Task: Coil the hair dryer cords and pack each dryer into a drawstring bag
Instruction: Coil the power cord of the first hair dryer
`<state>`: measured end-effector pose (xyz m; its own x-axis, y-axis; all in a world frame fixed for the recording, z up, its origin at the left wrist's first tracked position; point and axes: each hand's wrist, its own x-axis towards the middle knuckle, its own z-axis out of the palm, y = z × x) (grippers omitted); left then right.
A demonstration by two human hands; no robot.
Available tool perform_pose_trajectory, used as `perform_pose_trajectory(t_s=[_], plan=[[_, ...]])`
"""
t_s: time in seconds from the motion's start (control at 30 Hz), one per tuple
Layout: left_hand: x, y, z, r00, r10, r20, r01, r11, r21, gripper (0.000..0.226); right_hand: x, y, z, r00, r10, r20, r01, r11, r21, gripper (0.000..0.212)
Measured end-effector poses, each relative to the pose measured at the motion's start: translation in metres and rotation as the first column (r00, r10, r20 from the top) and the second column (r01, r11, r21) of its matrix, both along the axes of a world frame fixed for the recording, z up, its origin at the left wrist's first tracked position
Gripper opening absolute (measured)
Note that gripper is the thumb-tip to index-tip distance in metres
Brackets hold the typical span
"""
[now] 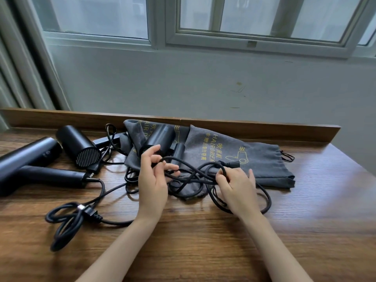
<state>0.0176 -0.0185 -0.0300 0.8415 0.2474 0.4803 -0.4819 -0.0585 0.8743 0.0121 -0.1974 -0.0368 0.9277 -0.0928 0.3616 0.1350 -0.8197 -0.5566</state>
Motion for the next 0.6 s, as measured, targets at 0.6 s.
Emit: perform_pose_trajectory(t_s=[0.6], plan=[[-0.01, -0.013, 0.0, 0.904, -0.161, 0.395, -0.268, 0.507, 0.819, 0.024, 0.002, -0.007, 0.007, 0.976, 0.156, 0.148, -0.138, 0.982, -0.128, 0.029]])
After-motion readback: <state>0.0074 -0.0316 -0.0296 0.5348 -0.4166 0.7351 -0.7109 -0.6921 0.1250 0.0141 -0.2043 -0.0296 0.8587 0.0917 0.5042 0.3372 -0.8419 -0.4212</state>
